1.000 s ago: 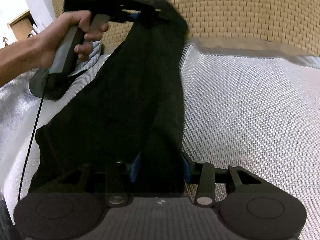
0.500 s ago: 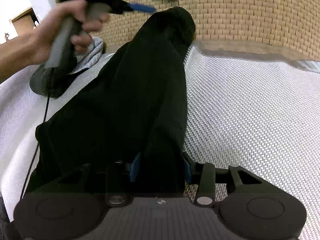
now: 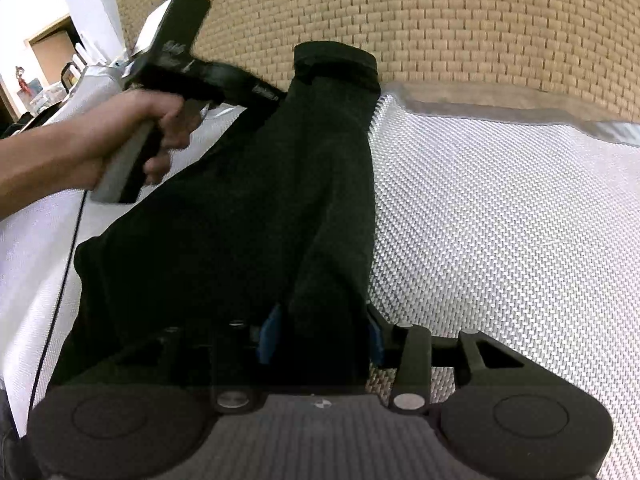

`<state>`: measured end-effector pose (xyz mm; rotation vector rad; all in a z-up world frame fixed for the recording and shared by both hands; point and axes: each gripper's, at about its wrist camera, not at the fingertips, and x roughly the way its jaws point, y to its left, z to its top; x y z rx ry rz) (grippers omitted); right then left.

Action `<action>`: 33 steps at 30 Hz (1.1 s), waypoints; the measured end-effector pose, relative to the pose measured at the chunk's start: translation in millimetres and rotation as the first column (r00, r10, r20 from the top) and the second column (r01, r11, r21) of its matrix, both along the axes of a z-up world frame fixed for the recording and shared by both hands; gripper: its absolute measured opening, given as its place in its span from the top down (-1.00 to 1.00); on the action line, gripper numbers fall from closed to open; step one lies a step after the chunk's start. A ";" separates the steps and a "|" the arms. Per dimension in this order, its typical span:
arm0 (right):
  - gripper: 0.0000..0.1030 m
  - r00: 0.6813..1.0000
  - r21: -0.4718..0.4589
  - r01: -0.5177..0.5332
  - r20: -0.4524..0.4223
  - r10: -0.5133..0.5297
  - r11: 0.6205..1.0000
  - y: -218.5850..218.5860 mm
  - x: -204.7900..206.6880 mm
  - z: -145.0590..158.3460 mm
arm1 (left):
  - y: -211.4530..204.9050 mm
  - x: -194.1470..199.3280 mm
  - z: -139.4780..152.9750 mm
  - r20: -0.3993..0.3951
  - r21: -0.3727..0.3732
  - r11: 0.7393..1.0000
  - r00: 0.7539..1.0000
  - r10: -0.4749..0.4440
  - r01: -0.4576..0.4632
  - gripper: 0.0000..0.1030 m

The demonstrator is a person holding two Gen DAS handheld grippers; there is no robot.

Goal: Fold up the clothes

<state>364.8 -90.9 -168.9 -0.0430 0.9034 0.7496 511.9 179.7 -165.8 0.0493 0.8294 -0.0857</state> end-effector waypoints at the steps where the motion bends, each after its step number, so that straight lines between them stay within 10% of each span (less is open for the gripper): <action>1: 0.05 1.000 0.004 -0.001 -0.002 0.001 1.000 -0.6 0.6 -0.5 | 0.1 -1.3 3.9 0.011 -0.013 1.000 1.000 0.016 -0.015 0.77; 4: 0.05 1.000 0.007 -0.007 0.001 0.007 1.000 -1.1 0.7 -0.2 | -1.9 -35.5 23.0 0.061 -0.039 0.999 0.998 0.014 -0.011 0.61; 7: 0.05 1.000 0.020 -0.002 -0.002 0.002 1.000 -2.9 1.6 -0.4 | -4.4 -88.1 45.8 0.115 -0.062 0.998 0.993 -0.011 0.018 -0.03; 20: 0.05 0.995 0.041 0.066 0.071 -0.069 0.997 -7.1 -49.4 38.8 | -28.0 -286.7 65.5 0.120 -0.114 0.990 0.991 -0.065 0.079 -0.08; 33: 0.05 0.997 -0.041 0.052 0.056 -0.050 0.998 12.2 -69.4 14.7 | -31.0 -285.5 1.6 0.002 -0.150 0.989 1.000 0.002 -0.002 -0.03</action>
